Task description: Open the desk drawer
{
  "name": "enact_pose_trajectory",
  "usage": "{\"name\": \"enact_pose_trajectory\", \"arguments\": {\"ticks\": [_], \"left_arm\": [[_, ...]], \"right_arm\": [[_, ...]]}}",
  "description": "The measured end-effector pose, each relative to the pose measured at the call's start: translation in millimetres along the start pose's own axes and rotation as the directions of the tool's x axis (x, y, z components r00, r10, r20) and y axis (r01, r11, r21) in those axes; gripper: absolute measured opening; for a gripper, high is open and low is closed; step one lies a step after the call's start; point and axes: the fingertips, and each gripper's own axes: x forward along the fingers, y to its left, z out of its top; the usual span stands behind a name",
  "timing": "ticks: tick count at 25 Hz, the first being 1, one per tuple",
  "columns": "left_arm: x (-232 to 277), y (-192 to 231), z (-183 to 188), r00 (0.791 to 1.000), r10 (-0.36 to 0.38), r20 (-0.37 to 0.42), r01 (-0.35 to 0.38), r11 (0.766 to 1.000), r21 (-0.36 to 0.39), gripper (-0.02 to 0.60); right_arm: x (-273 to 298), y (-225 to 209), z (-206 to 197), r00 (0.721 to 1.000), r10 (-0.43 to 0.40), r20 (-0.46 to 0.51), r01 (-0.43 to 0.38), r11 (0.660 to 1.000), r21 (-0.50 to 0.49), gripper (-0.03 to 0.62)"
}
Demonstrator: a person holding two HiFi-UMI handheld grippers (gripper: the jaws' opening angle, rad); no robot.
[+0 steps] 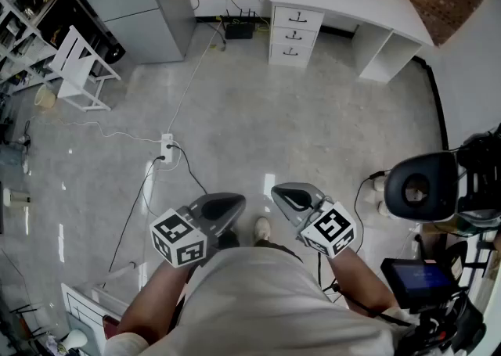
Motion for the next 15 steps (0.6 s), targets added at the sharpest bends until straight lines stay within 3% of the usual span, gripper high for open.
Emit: {"name": "enact_pose_trajectory", "arguments": {"ticks": [7,15], "left_arm": [[33.8,41.4,38.6,0.999,-0.049,-0.004,0.049,0.998,0.033,0.006],[24.9,159.7,86.4,0.992,-0.114,-0.044,0.117,0.990,0.073,0.006]], "right_arm": [[32.3,-54.0,8.2,0.999,-0.029,-0.020,0.029,0.999,0.015,0.003],[140.2,-113.0,44.7,0.993,-0.100,-0.058,0.103,0.994,0.041,0.003]]}}
